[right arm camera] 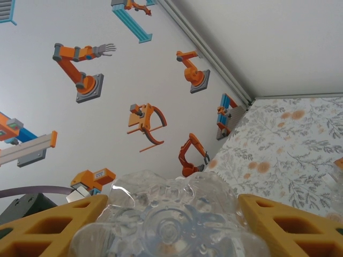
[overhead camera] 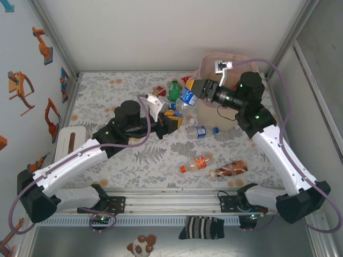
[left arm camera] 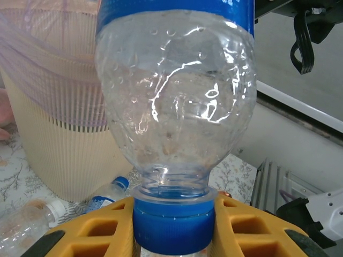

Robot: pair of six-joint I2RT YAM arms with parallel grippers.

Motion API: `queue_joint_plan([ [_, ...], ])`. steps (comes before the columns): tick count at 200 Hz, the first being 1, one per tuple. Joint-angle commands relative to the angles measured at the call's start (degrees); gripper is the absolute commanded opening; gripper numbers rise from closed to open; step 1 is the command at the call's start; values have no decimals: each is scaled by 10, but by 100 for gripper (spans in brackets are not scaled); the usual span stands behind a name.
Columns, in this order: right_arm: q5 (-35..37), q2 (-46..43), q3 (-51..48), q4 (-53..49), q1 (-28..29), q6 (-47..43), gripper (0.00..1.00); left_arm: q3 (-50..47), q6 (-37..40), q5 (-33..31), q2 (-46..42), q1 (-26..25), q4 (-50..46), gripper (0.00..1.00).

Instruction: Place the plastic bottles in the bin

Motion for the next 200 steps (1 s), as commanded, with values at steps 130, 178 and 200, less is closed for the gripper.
queue_joint_plan([
  [130,275,92,233,-193,-122,-181,38,-36,0,-46,-65,3,-14,58],
  [178,397,176,308,-281,-148,-259,34,-42,-1,-53,-77,2,-20,58],
  [200,420,227,365,-380,-150,-320,34,-44,-1,-55,-82,3,-26,58],
])
